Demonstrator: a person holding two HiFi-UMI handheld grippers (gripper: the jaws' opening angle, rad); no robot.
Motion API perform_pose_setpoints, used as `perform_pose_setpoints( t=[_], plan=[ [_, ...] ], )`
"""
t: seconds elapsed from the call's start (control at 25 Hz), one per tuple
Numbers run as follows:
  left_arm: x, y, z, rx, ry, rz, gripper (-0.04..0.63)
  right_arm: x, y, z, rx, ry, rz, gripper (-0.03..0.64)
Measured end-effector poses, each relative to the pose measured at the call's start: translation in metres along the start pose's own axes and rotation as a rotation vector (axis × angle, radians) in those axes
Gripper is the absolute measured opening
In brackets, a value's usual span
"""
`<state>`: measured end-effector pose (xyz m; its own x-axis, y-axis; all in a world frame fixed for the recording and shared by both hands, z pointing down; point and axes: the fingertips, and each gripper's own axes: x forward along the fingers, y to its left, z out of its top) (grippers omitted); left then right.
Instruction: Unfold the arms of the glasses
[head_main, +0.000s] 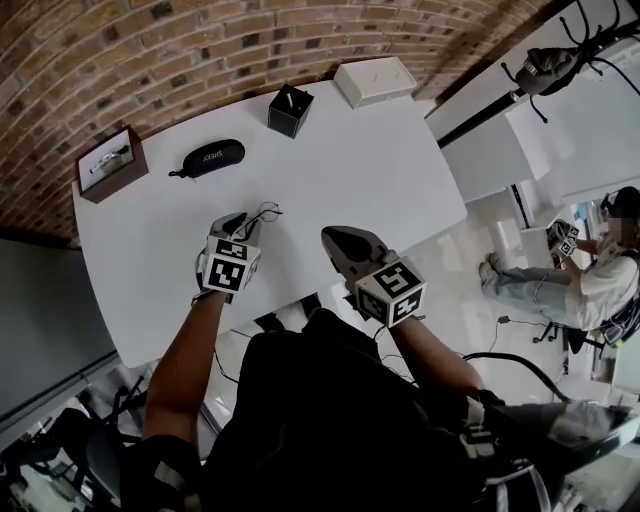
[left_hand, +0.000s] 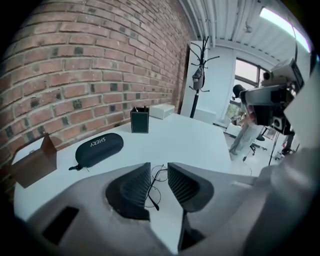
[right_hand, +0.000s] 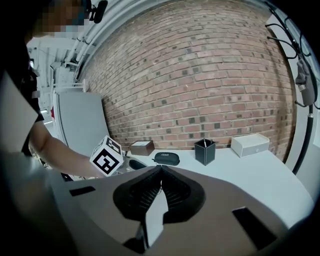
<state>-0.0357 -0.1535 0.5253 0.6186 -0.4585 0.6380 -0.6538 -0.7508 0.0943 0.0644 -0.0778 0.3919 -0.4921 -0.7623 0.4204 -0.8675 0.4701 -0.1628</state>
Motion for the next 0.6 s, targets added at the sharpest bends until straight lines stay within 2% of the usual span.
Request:
perform_pose_setpoints(
  t=[0.36, 0.6],
  plan=[
    [0.062, 0.001, -0.027, 0.137, 0.196, -0.017, 0.100, 0.021, -0.030, -0.015, 0.047, 0.049, 0.037, 0.006],
    [0.082, 0.005, -0.045, 0.250, 0.287, -0.032, 0.100, 0.030, -0.038, -0.031, 0.059, 0.077, 0.044, 0.006]
  ],
)
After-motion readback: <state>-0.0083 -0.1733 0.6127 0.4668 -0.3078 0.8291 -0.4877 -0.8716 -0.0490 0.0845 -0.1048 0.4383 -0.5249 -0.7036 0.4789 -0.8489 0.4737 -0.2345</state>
